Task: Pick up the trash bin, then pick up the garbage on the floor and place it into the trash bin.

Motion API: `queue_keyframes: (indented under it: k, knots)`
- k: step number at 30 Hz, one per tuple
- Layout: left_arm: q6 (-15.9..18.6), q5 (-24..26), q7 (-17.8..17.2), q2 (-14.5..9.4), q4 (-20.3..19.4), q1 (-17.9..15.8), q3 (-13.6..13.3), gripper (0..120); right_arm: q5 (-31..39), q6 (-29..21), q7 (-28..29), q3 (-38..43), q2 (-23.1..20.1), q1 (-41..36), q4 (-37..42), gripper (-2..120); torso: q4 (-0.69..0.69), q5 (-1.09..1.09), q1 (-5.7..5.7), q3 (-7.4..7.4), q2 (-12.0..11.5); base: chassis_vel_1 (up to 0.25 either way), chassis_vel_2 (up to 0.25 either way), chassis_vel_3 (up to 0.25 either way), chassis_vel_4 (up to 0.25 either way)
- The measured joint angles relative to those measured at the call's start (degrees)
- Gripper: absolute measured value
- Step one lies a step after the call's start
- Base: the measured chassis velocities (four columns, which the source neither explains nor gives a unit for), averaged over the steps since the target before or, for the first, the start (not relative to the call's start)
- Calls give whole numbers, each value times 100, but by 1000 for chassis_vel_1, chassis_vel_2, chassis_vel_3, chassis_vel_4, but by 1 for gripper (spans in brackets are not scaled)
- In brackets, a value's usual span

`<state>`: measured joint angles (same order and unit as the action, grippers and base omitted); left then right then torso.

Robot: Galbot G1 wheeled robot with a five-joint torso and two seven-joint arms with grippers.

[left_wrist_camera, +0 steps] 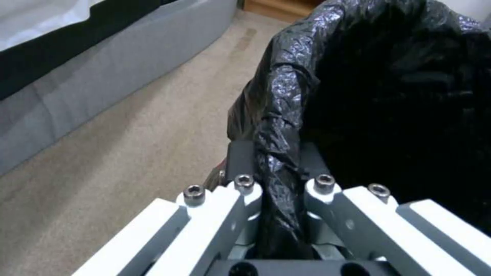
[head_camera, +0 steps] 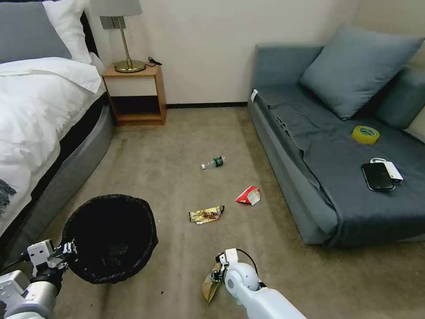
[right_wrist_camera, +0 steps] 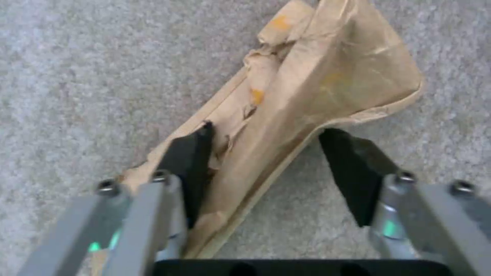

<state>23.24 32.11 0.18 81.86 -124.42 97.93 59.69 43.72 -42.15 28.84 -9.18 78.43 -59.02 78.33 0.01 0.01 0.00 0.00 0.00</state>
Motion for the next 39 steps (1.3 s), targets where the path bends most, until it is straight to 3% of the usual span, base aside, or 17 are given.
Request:
queue_keyframes:
  k: [7, 15, 23, 39]
  knots:
    - [-11, -39, 6, 55, -51, -18, -109, 4, -174, 93, -133, 65, -81, -53, 83, 22, -1, -1, 0, 0, 0, 0, 0, 0, 0]
    - [-11, -79, -23, 70, -62, -92, -268, 4, -267, 354, -229, 159, -197, -59, 297, 0, -1, -1, 0, 0, 0, 0, 0, 0, 0]
    - [31, -142, -82, 98, 12, -206, -560, 4, -318, 549, -442, 501, -455, -119, 1099, 0, -1, 0, 0, 0, 0, 0, 0, 0, 0]
    - [124, -431, -280, 203, 93, -451, -1384, 4, -185, 1883, -1427, 1417, -1246, -125, 3493, 0, -1, -1, 0, 0, 0, 0, 0, 0, 0]
